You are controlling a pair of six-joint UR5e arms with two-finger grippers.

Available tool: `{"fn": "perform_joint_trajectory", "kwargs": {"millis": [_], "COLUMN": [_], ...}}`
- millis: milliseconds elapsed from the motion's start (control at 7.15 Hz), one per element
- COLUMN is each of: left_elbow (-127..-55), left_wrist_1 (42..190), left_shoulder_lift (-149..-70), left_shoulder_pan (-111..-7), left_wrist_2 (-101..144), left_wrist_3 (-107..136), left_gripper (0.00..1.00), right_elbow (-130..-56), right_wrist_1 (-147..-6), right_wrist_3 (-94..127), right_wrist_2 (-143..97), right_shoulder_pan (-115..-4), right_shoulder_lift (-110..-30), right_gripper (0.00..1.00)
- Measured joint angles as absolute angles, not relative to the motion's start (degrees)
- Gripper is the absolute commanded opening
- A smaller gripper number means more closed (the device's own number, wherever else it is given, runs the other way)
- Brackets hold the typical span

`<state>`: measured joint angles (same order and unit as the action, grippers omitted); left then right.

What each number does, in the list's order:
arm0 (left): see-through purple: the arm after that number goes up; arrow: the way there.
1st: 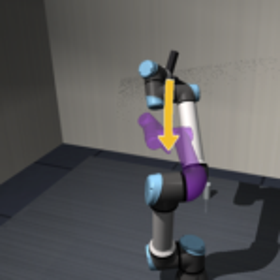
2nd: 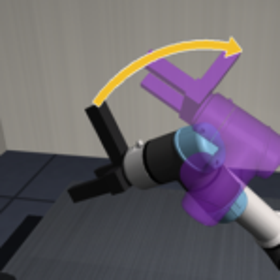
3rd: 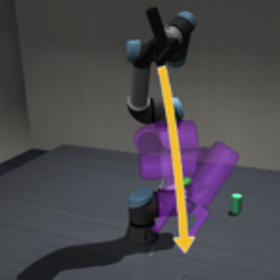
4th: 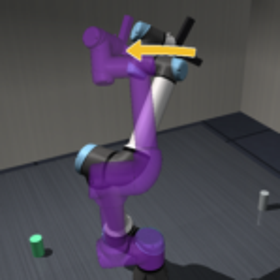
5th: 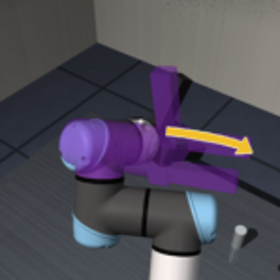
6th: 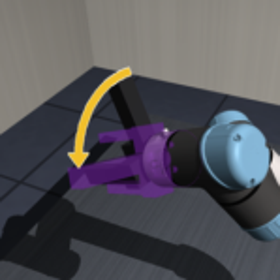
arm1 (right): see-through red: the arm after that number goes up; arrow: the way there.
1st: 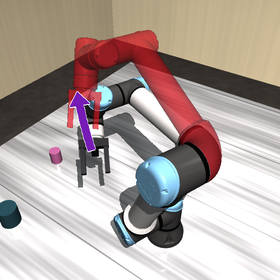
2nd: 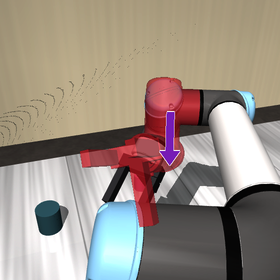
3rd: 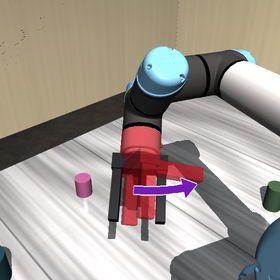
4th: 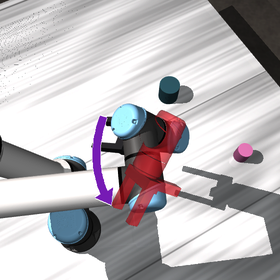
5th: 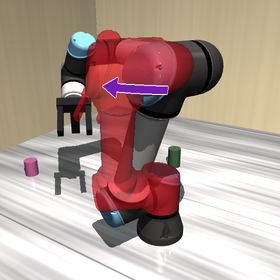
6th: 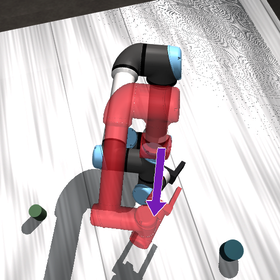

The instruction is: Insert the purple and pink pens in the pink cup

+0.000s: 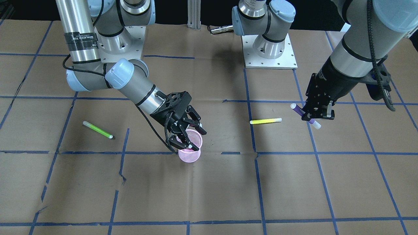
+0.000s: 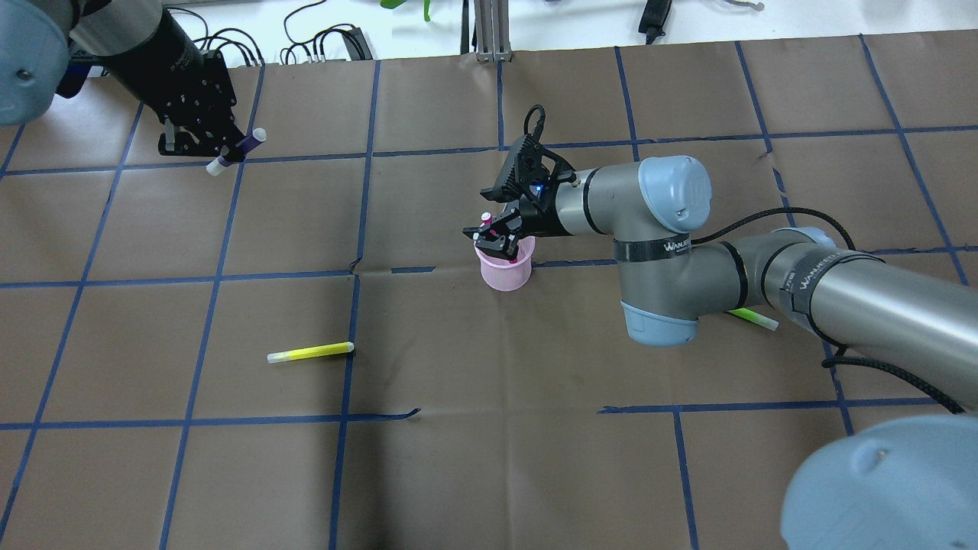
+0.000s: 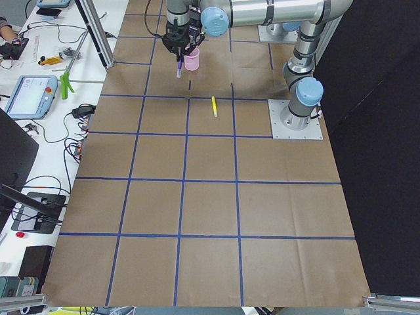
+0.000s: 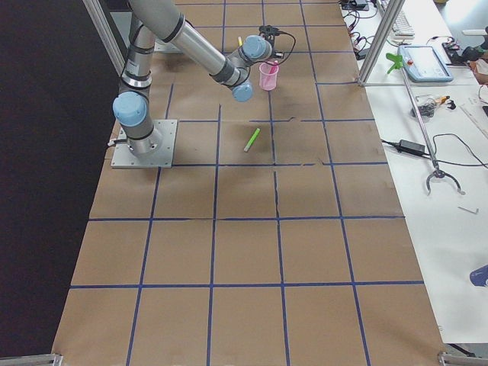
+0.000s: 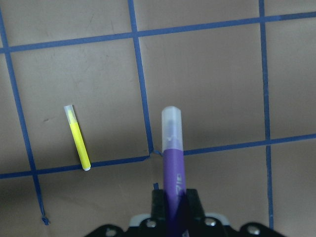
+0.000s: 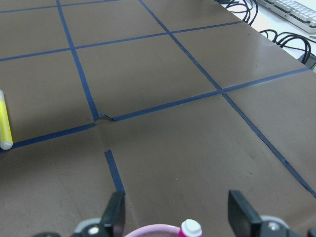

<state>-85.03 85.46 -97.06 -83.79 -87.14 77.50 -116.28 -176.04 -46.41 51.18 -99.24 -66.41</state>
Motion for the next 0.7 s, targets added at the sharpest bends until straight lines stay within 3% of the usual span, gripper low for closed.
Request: {"fn": "perform_joint_trajectory", "kwargs": {"millis": [280, 699], "left_elbow": [-84.7, -84.6], "left_wrist_1": [85.2, 85.0], "left_shoulder_lift": [-98.1, -99.3], "left_shoulder_pan": [-86.5, -88.0], "left_wrist_2": [-87.8, -89.1], "left_wrist_3": [81.1, 83.7], "left_gripper": [0.0, 0.0], "right_elbow": [-114.4, -105.7], "right_wrist_1": [-171.2, -140.2], "right_wrist_3": [-45.5, -45.1], "right_wrist_2": [54.3, 63.1], "right_shoulder_pan": [-99.0, -98.4], "right_shoulder_lift": [-67.9, -78.5], "right_gripper": [0.87, 0.97]}}
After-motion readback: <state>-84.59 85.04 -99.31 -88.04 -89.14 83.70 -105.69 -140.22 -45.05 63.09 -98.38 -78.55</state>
